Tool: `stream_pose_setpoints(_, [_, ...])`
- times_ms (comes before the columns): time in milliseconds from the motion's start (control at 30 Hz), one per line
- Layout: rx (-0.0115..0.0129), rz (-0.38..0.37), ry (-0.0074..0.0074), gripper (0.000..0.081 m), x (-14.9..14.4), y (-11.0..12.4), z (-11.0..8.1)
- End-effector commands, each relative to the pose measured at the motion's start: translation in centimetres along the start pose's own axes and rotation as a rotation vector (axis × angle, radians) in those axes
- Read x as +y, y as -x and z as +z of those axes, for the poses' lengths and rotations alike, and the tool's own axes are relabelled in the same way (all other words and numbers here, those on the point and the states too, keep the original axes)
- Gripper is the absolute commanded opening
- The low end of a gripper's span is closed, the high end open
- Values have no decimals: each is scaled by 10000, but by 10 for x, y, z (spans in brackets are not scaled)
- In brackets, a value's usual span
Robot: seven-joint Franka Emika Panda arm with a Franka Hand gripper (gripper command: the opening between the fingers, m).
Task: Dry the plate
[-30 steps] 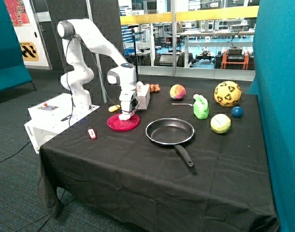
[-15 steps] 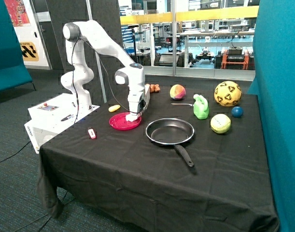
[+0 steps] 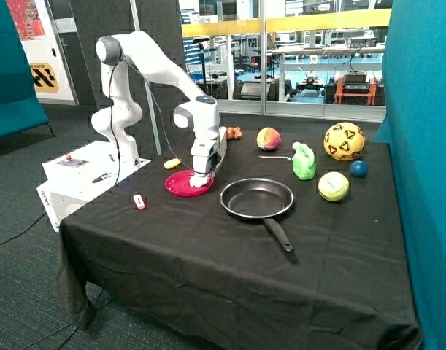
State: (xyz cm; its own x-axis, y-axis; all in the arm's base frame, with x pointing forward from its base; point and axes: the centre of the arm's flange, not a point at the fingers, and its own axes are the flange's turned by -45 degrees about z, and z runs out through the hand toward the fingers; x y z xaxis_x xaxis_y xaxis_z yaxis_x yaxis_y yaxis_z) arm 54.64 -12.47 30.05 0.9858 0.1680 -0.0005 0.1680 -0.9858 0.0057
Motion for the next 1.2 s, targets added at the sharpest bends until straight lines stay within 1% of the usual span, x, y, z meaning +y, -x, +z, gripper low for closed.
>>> stream_pose_setpoints(0, [4, 440, -57, 0, 30, 8, -2])
stream_pose_setpoints(200, [3, 614, -57, 0, 42, 13, -3])
stream_pose_setpoints(433, [3, 651, -57, 0, 50, 19, -3])
stream_pose_setpoints(700, [3, 715, -57, 0, 54, 37, -3])
stream_pose_setpoints(867, [3, 653, -57, 0, 49, 54, -2])
stream_pose_setpoints(933, [4, 568, -57, 0, 43, 64, 0])
stream_pose_setpoints(1167, [4, 406, -57, 0, 26, 78, 2])
